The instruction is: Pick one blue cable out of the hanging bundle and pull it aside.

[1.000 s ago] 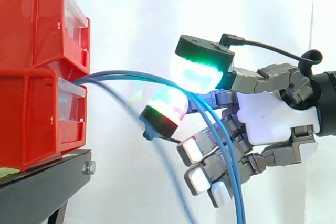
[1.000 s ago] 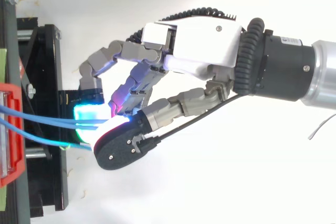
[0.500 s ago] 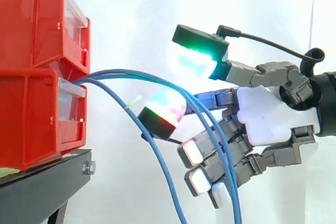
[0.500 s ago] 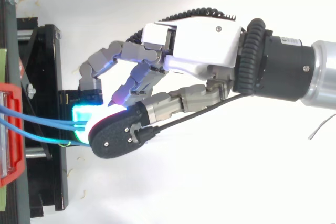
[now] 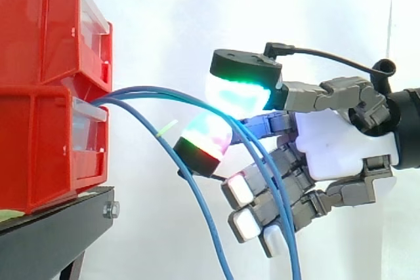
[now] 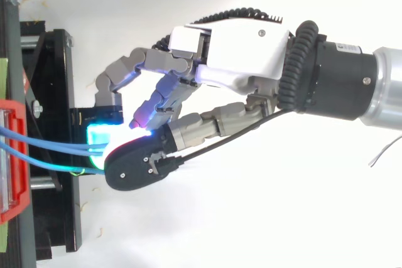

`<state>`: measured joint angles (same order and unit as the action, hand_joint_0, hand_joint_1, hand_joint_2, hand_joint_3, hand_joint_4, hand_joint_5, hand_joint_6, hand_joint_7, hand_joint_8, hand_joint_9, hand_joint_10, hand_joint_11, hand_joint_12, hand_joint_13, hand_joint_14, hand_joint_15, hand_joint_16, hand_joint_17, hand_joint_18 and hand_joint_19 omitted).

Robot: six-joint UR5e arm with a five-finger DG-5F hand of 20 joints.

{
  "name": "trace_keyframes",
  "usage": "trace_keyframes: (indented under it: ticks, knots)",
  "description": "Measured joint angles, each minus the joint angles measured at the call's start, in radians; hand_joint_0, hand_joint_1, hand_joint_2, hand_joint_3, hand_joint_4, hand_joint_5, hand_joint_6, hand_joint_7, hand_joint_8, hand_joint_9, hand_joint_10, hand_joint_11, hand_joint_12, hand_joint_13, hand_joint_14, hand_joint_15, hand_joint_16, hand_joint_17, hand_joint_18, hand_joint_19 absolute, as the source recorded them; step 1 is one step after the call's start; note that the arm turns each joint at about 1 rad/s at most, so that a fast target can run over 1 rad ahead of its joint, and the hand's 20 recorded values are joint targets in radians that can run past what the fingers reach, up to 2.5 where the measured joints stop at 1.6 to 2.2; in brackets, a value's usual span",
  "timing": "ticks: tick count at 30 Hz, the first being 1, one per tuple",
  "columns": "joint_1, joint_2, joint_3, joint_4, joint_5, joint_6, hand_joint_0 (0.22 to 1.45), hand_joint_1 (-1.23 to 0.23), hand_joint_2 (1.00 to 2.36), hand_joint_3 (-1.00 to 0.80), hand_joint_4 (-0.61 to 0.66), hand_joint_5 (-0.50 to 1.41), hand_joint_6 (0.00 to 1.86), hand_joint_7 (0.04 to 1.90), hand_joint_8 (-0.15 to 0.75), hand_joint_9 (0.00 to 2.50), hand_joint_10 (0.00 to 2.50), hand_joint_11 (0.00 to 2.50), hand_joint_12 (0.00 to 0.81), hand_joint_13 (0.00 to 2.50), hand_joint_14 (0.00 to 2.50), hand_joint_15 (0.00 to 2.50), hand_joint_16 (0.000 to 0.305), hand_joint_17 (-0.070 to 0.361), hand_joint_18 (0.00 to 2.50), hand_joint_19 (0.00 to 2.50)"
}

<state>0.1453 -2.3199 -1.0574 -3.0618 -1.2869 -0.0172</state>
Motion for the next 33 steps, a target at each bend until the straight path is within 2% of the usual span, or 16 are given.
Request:
trace_keyframes:
  ticks: [3, 7, 12, 14, 16, 22, 25, 27, 33]
  knots:
    - [0.0, 0.0, 0.0, 0.0, 0.0, -0.001, 0.58, -0.74, 1.01, -0.15, -0.03, -0.14, 0.87, 1.01, 0.332, 0.94, 0.02, 0.7, 0.446, 0.91, 0.02, 0.6, 0.059, 0.133, 0.88, 0.61]
    - [0.0, 0.0, 0.0, 0.0, 0.0, -0.001, 0.62, -0.83, 1.02, -0.22, -0.05, -0.16, 0.88, 1.04, 0.286, 0.88, 0.02, 0.74, 0.394, 0.84, 0.02, 0.62, 0.049, 0.109, 0.78, 0.62]
    - [-0.001, 0.0, 0.0, 0.0, 0.0, -0.001, 0.74, -0.94, 1.01, -0.43, -0.17, -0.16, 0.9, 1.12, 0.268, 0.87, 0.02, 0.73, 0.376, 0.84, 0.02, 0.59, 0.046, 0.104, 0.8, 0.56]
    - [-0.001, 0.0, 0.0, -0.002, 0.0, -0.001, 0.76, -0.94, 1.0, -0.5, -0.19, -0.16, 0.9, 1.1, 0.26, 0.87, 0.02, 0.73, 0.37, 0.85, 0.02, 0.59, 0.046, 0.103, 0.81, 0.56]
    - [-0.001, -0.001, 0.0, -0.004, 0.0, -0.001, 0.76, -0.95, 1.0, -0.5, -0.21, -0.16, 0.91, 1.09, 0.258, 0.87, 0.02, 0.73, 0.369, 0.85, 0.02, 0.58, 0.045, 0.101, 0.81, 0.56]
    - [-0.001, -0.001, 0.0, -0.007, 0.0, -0.001, 0.72, -0.94, 1.0, -0.5, -0.23, -0.15, 0.91, 1.09, 0.259, 0.9, 0.02, 0.73, 0.365, 0.86, 0.02, 0.58, 0.044, 0.099, 0.81, 0.57]
    - [-0.001, 0.0, 0.0, -0.008, 0.0, -0.001, 0.65, -0.92, 1.0, -0.5, -0.15, -0.14, 0.9, 1.06, 0.263, 0.93, 0.02, 0.74, 0.367, 0.88, 0.02, 0.59, 0.043, 0.097, 0.82, 0.59]
    - [-0.001, 0.0, 0.0, -0.008, 0.0, -0.001, 0.53, -0.86, 1.0, -0.5, -0.1, -0.13, 0.89, 1.05, 0.282, 0.96, 0.02, 0.73, 0.386, 0.9, 0.02, 0.59, 0.046, 0.104, 0.85, 0.6]
    - [-0.001, 0.0, 0.0, -0.008, 0.0, -0.001, 0.4, -0.77, 1.0, -0.5, -0.05, -0.13, 0.88, 1.04, 0.339, 1.02, 0.02, 0.72, 0.448, 0.98, 0.02, 0.59, 0.058, 0.131, 0.98, 0.59]
